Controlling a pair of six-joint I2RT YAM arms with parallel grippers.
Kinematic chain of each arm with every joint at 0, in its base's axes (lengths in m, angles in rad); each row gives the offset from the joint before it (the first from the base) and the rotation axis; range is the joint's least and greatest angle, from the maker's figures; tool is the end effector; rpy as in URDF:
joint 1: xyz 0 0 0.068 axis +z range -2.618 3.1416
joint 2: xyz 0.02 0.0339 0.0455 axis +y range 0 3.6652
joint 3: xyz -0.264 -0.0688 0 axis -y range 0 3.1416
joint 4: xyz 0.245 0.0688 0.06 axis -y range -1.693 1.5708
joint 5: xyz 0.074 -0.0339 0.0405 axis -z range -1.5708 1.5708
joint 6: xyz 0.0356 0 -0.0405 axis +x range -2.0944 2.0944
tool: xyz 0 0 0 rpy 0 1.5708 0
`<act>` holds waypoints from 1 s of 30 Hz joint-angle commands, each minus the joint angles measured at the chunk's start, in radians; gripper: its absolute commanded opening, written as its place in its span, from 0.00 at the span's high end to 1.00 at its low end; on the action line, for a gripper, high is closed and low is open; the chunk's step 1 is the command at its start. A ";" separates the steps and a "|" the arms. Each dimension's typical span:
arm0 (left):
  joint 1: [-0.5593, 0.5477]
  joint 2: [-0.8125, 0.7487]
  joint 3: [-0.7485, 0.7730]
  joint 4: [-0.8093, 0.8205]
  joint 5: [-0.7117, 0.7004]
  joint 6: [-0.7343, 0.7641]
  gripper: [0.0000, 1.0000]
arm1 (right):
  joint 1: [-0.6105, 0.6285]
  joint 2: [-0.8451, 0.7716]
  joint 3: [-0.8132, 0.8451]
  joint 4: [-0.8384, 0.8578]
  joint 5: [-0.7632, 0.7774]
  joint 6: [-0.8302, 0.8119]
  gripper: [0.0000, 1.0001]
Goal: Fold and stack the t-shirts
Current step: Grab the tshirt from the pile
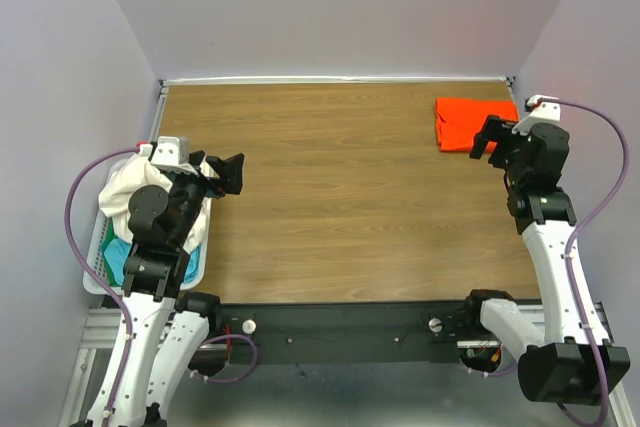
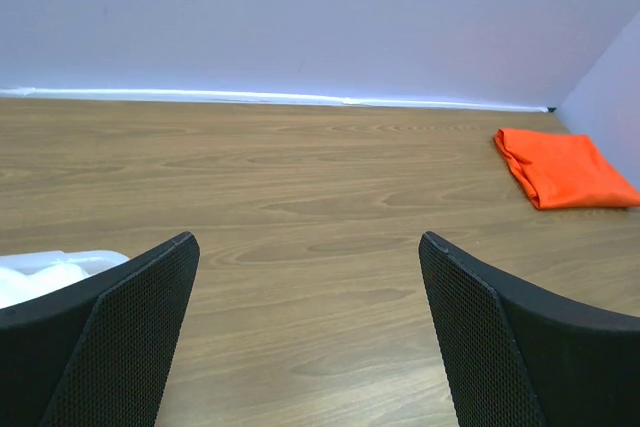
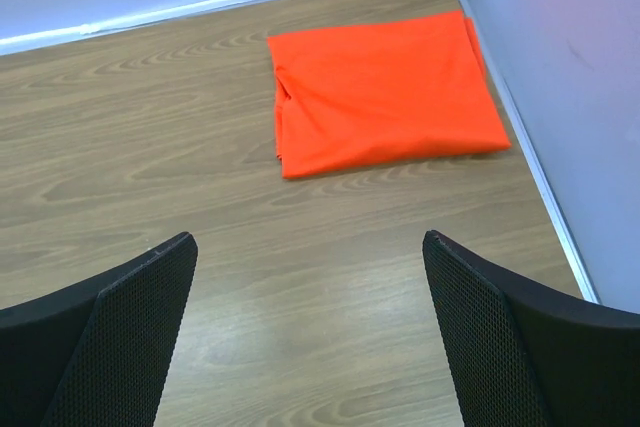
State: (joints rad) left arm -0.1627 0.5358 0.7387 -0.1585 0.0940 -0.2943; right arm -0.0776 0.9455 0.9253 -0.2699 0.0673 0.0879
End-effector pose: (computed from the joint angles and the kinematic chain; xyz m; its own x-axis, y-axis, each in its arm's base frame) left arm 0.1280 -0.0244 0.3613 -0.0317 -0.2874 -0.9573 0.2556 0.9236 -0.2858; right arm 0.2157 -0.0192 0.3513 -0.2717 0.1090 -0.9562 0.1661 0.9840 0.0650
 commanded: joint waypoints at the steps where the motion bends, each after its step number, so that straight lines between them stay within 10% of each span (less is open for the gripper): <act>1: 0.006 -0.011 0.018 -0.006 -0.005 -0.032 0.02 | 0.001 -0.033 -0.016 0.032 -0.093 -0.036 0.00; 11: 0.006 -0.034 0.050 -0.056 -0.013 -0.212 0.02 | 0.001 -0.025 -0.069 -0.088 -0.776 -0.345 0.00; 19: 0.006 0.058 0.148 -0.350 -0.503 -0.459 0.10 | 0.001 0.056 -0.163 -0.083 -0.787 -0.415 0.00; 30: 0.057 0.375 0.128 -0.472 -0.663 -0.663 0.19 | 0.001 0.033 -0.194 -0.081 -0.719 -0.424 0.00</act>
State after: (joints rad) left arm -0.1406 0.8745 0.8886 -0.5900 -0.4519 -0.8780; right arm -0.0784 1.0103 0.7456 -0.3462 -0.6682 -0.3157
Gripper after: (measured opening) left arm 0.840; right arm 0.997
